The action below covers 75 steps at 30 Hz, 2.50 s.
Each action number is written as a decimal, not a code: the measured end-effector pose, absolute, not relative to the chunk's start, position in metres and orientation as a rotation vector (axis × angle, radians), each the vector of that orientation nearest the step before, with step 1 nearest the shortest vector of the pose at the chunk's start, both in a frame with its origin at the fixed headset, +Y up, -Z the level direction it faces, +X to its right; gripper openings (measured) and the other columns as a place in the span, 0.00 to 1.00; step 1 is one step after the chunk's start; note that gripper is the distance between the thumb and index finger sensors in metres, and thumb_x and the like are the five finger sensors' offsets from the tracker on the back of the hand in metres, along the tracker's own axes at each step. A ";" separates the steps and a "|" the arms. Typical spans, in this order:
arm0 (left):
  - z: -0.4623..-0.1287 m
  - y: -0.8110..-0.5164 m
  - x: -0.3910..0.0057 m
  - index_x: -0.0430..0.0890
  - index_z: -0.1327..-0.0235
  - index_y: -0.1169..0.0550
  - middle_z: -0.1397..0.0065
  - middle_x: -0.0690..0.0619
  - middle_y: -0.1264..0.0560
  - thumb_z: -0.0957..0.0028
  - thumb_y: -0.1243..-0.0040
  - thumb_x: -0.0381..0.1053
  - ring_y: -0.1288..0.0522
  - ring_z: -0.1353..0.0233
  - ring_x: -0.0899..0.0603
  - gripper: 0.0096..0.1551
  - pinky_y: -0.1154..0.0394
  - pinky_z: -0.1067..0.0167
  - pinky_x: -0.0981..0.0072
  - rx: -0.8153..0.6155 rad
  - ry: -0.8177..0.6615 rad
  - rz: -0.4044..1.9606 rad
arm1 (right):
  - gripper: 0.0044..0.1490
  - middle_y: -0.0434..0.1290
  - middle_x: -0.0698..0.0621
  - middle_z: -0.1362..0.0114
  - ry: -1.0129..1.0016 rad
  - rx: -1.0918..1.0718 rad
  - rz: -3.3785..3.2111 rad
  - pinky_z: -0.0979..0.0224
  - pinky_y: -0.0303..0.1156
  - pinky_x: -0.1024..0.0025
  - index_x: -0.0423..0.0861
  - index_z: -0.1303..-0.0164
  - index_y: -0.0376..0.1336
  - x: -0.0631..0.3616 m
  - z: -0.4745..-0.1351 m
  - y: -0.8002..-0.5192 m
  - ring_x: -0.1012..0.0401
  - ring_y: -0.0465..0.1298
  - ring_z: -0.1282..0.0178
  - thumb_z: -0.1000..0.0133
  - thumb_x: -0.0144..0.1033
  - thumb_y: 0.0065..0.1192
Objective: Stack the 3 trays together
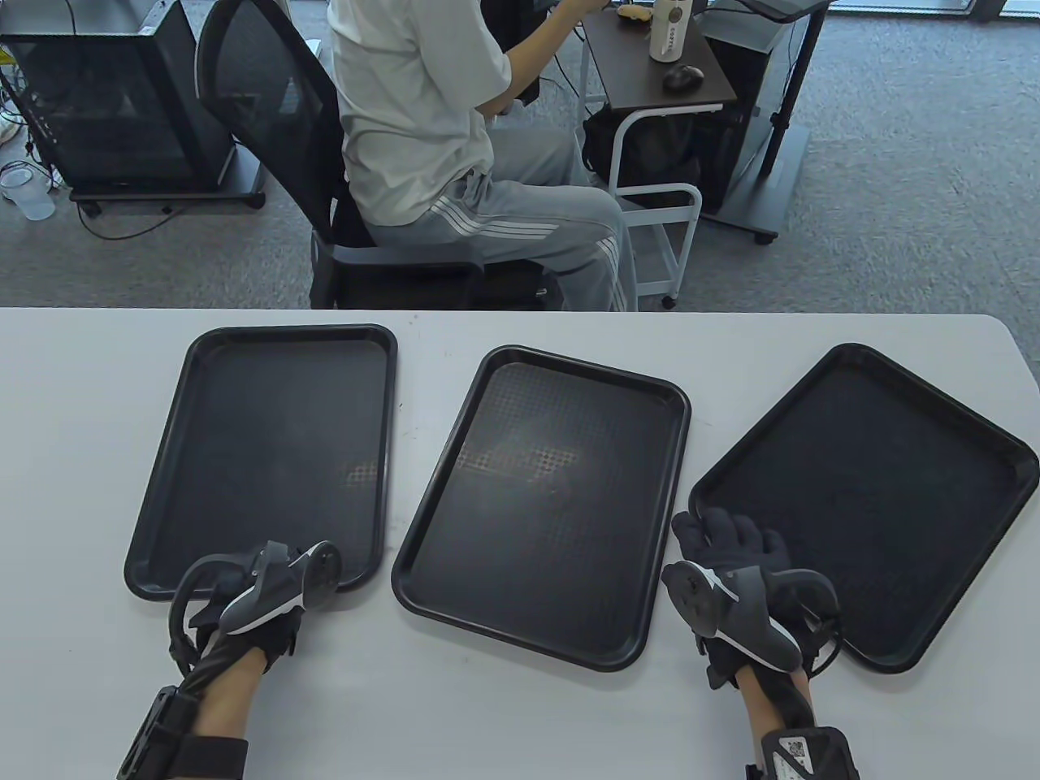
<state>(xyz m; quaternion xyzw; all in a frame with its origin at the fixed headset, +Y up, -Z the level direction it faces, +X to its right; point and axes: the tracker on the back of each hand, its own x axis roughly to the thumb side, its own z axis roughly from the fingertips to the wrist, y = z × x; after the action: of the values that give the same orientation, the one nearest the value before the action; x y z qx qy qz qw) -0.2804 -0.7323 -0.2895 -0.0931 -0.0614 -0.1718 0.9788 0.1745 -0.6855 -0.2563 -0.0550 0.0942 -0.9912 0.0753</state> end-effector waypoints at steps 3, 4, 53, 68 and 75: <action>-0.286 -0.722 -0.278 0.61 0.43 0.16 0.36 0.58 0.15 0.61 0.22 0.53 0.12 0.38 0.44 0.28 0.21 0.35 0.46 -0.109 -0.151 -0.322 | 0.40 0.72 0.47 0.22 0.281 -0.164 -2.976 0.30 0.70 0.42 0.60 0.30 0.60 0.175 -0.256 -0.686 0.47 0.75 0.27 0.53 0.63 0.61; -0.284 -0.717 -0.276 0.61 0.44 0.16 0.36 0.57 0.15 0.61 0.21 0.53 0.12 0.39 0.44 0.28 0.21 0.35 0.45 -0.073 -0.162 -0.313 | 0.40 0.72 0.47 0.22 0.281 -0.163 -2.977 0.30 0.70 0.42 0.60 0.29 0.60 0.175 -0.256 -0.686 0.47 0.75 0.27 0.53 0.63 0.61; -0.223 -0.643 -0.223 0.63 0.59 0.23 0.52 0.62 0.20 0.61 0.21 0.47 0.20 0.59 0.50 0.21 0.16 0.55 0.56 0.645 -0.325 -0.304 | 0.40 0.72 0.47 0.22 0.334 -0.137 -3.005 0.31 0.71 0.43 0.60 0.29 0.60 0.182 -0.255 -0.679 0.48 0.76 0.27 0.53 0.62 0.61; -0.216 -0.610 -0.129 0.64 0.59 0.23 0.52 0.62 0.20 0.61 0.21 0.48 0.20 0.59 0.50 0.21 0.16 0.55 0.56 0.722 -0.506 -0.270 | 0.40 0.72 0.47 0.23 0.382 -0.089 -3.029 0.31 0.71 0.43 0.60 0.29 0.60 0.190 -0.253 -0.672 0.48 0.76 0.28 0.53 0.62 0.61; -0.220 -0.624 -0.085 0.64 0.59 0.23 0.52 0.62 0.20 0.61 0.21 0.48 0.20 0.59 0.50 0.21 0.16 0.55 0.57 0.692 -0.575 -0.254 | 0.40 0.72 0.47 0.23 0.400 -0.072 -3.037 0.31 0.71 0.43 0.60 0.29 0.60 0.195 -0.252 -0.670 0.48 0.76 0.28 0.53 0.63 0.61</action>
<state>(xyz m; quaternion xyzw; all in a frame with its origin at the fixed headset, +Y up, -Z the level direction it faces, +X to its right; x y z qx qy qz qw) -0.0852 -0.6244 -0.2199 0.3336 -0.2769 -0.1225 0.8928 0.1947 -0.6702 -0.2524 -0.0235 0.1303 -0.9904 0.0386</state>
